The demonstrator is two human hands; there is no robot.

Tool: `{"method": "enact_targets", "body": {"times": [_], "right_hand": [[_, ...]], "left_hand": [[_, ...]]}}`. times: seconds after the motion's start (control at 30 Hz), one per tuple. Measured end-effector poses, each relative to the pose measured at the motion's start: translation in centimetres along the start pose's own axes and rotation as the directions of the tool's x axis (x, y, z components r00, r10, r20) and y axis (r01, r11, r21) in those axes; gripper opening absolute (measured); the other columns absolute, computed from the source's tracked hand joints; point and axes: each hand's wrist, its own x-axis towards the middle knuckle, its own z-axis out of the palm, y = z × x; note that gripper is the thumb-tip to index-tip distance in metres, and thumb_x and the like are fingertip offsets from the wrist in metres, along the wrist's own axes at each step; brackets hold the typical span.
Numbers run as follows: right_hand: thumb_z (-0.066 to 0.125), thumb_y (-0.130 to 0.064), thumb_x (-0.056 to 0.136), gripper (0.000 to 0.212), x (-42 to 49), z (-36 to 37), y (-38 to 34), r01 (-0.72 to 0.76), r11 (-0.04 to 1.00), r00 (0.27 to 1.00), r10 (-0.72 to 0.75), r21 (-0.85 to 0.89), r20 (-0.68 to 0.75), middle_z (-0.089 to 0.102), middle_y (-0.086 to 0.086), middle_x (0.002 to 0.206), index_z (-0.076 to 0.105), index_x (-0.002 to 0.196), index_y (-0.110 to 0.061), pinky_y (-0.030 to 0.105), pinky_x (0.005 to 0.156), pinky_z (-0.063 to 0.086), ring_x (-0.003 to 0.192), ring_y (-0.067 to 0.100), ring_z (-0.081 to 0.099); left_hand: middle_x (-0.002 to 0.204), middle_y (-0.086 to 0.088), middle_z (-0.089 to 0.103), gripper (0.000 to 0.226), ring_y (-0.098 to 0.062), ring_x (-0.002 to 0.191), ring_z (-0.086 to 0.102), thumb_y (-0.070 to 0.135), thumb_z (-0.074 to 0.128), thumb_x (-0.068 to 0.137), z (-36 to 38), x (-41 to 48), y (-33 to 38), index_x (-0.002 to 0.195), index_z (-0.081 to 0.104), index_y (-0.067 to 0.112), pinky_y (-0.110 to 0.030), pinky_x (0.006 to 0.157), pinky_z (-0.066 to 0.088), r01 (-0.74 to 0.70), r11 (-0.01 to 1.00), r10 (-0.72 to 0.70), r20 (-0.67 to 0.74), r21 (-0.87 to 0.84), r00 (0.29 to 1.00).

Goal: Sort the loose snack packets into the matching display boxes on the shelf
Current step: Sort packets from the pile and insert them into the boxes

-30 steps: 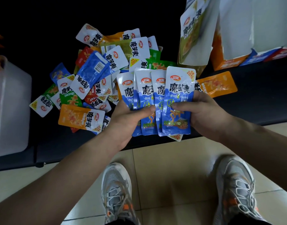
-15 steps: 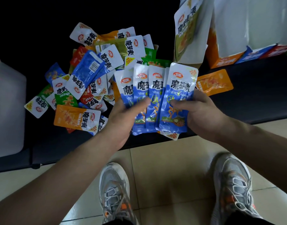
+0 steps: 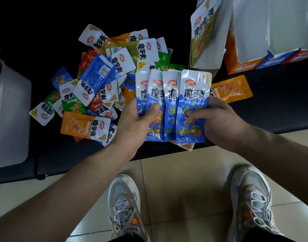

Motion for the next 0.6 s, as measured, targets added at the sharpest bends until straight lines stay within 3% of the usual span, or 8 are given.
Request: {"method": "enact_targets", "body": {"times": [0.1, 0.2, 0.27, 0.37, 0.43, 0.5, 0.6], "right_hand": [[0.059, 0.008, 0.086, 0.041, -0.1, 0.1, -0.1, 0.003, 1.0, 1.0, -0.003, -0.004, 0.012, 0.068, 0.024, 0.12, 0.06, 0.126, 0.003, 0.061, 0.093, 0.053, 0.108, 0.041, 0.068], [0.057, 0.009, 0.089, 0.04, -0.3, 0.1, -0.3, 0.013, 1.0, 0.999, -0.014, 0.013, 0.037, 0.069, 0.022, 0.12, 0.06, 0.128, 0.001, 0.057, 0.091, 0.055, 0.108, 0.038, 0.068], [0.057, 0.008, 0.089, 0.041, -0.3, 0.4, -0.3, 0.022, 0.999, 0.999, -0.024, 0.038, 0.031, 0.068, 0.023, 0.121, 0.059, 0.129, 0.0, 0.055, 0.09, 0.056, 0.108, 0.039, 0.068], [0.057, 0.008, 0.089, 0.031, -0.3, 1.5, -0.1, 0.054, 0.996, 0.998, -0.054, 0.064, -0.014, 0.073, 0.019, 0.108, 0.065, 0.118, -0.002, 0.05, 0.083, 0.059, 0.098, 0.037, 0.072], [0.055, 0.006, 0.092, 0.02, -0.4, 2.3, 0.0, 0.049, 0.993, 0.997, -0.042, 0.104, -0.066, 0.076, 0.014, 0.089, 0.068, 0.102, -0.006, 0.043, 0.071, 0.062, 0.083, 0.031, 0.075], [0.052, 0.003, 0.095, 0.019, -0.6, 2.8, -0.2, 0.033, 0.99, 0.996, -0.022, 0.134, -0.084, 0.075, 0.014, 0.082, 0.068, 0.097, -0.007, 0.039, 0.065, 0.062, 0.077, 0.029, 0.075], [0.05, -0.002, 0.095, 0.026, -0.4, 2.8, -1.2, 0.056, 0.992, 0.996, -0.047, 0.112, -0.081, 0.073, 0.023, 0.104, 0.068, 0.114, -0.004, 0.055, 0.084, 0.059, 0.095, 0.038, 0.072]], "left_hand": [[0.096, 0.019, 0.076, 0.024, 0.001, 0.096, 0.071, 0.01, 0.068, 0.094, -0.2, 0.0, 0.3, 0.099, 0.061, 0.032, -0.014, 0.08, 0.053, -0.059, 0.998, 0.059, 0.043, -0.002, 0.997], [0.096, 0.022, 0.075, 0.021, 0.001, 0.097, 0.07, 0.011, 0.067, 0.095, -0.1, 0.1, 0.2, 0.101, 0.061, 0.031, -0.016, 0.082, 0.053, -0.069, 0.998, 0.068, 0.055, 0.001, 0.996], [0.098, 0.022, 0.074, 0.009, 0.002, 0.099, 0.069, 0.024, 0.065, 0.097, 0.2, 0.1, 0.0, 0.105, 0.063, 0.028, -0.02, 0.087, 0.051, -0.037, 0.999, 0.037, 0.045, 0.008, 0.998], [0.114, 0.014, 0.072, 0.044, -0.001, 0.109, 0.066, 0.056, 0.063, 0.089, 1.4, -0.2, 0.3, 0.122, 0.062, 0.027, -0.024, 0.092, 0.051, 0.055, 0.996, -0.048, 0.096, -0.076, 0.994], [0.119, 0.011, 0.071, 0.065, -0.004, 0.108, 0.069, 0.061, 0.063, 0.082, 2.6, -0.5, 0.8, 0.135, 0.054, 0.025, -0.023, 0.084, 0.057, 0.053, 0.994, -0.037, 0.167, -0.093, 0.985], [0.113, 0.012, 0.072, 0.064, -0.003, 0.102, 0.071, 0.056, 0.063, 0.079, 3.5, -0.6, 1.4, 0.135, 0.053, 0.026, -0.021, 0.077, 0.058, 0.009, 0.996, 0.005, 0.151, -0.091, 0.989], [0.111, 0.019, 0.069, 0.054, 0.003, 0.101, 0.068, 0.05, 0.062, 0.082, 4.2, 0.0, 2.0, 0.131, 0.049, 0.032, -0.018, 0.079, 0.056, -0.041, 0.999, 0.039, 0.145, 0.011, 0.989]]}}
